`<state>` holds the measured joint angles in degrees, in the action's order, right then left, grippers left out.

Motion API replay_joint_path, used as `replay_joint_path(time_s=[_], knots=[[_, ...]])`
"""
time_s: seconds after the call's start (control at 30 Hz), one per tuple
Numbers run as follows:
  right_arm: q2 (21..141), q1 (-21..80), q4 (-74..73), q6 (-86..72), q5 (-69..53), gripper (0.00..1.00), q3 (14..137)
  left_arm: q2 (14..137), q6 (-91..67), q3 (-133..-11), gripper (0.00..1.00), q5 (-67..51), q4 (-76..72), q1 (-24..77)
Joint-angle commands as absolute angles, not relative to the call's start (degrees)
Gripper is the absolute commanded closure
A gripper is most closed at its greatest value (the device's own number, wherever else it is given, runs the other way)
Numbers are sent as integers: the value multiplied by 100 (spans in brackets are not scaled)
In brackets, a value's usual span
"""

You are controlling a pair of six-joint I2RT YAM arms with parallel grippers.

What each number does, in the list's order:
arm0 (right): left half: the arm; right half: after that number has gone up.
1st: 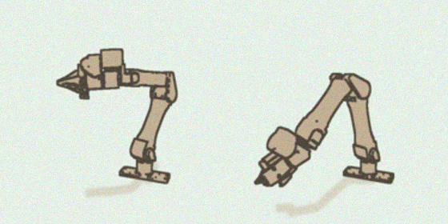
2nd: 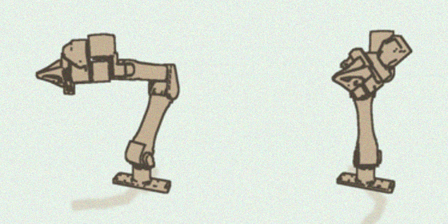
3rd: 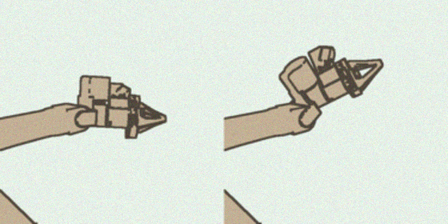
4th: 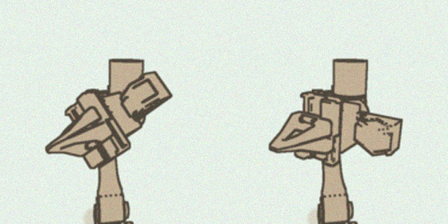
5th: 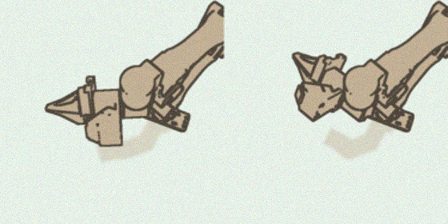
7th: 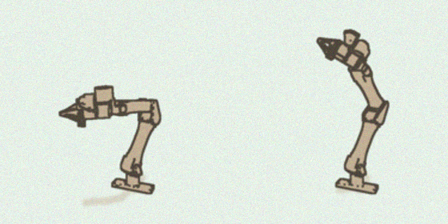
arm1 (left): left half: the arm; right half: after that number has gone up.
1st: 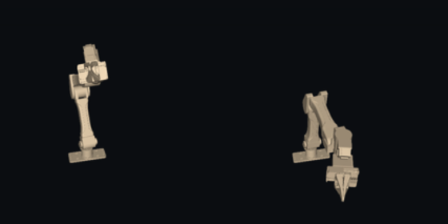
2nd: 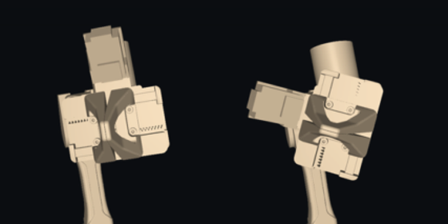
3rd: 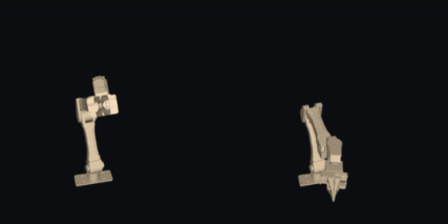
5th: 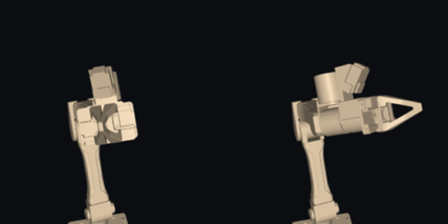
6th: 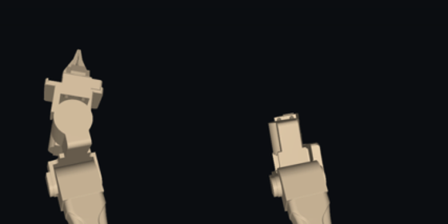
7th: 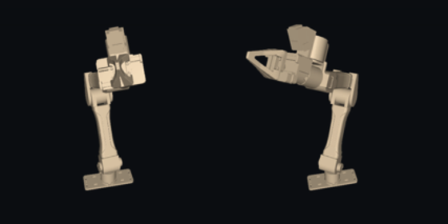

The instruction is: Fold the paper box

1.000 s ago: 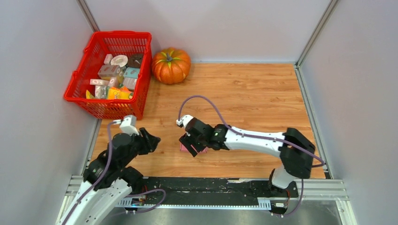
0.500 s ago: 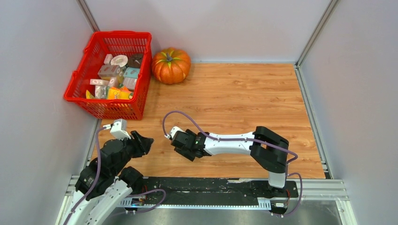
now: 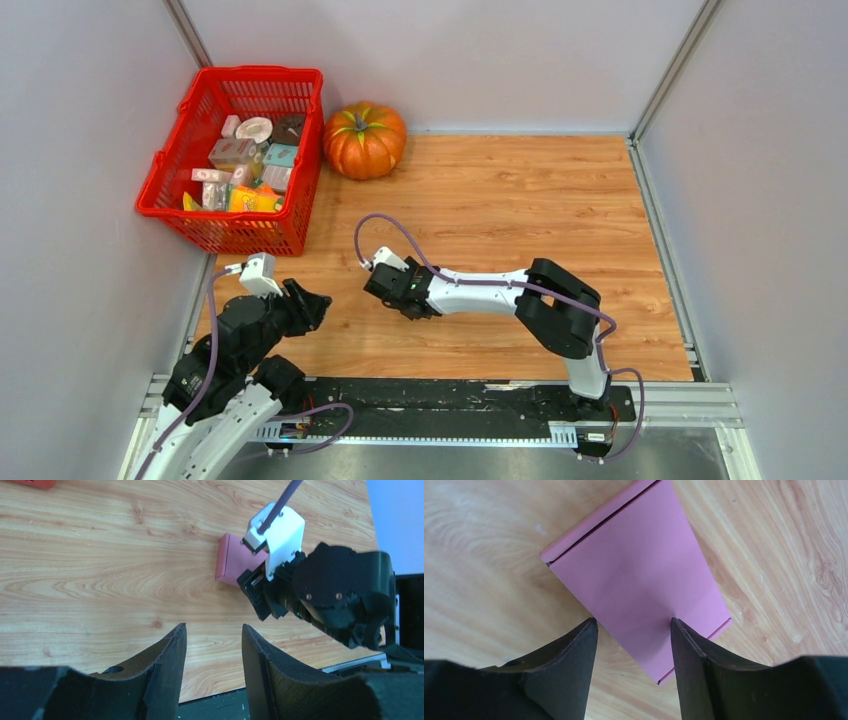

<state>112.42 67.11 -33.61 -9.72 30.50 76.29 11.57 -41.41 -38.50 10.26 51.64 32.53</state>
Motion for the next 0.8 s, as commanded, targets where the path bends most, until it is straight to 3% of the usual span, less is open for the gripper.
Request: replay_joint_path(time_s=[0.0,0.47,0.77], knots=[[11443,6321,-3427,-1291,3261,42,7971,1230,-4017,-3823,48,888,4966,3234],[12462,4019,-4236,-1968,2575,42,9492,1450,-3973,-3709,48,563,4606,3234],[12069,2603,-4211,-2681,1987,43,8835,1634,-3946,-3647,48,343,4369,3226]])
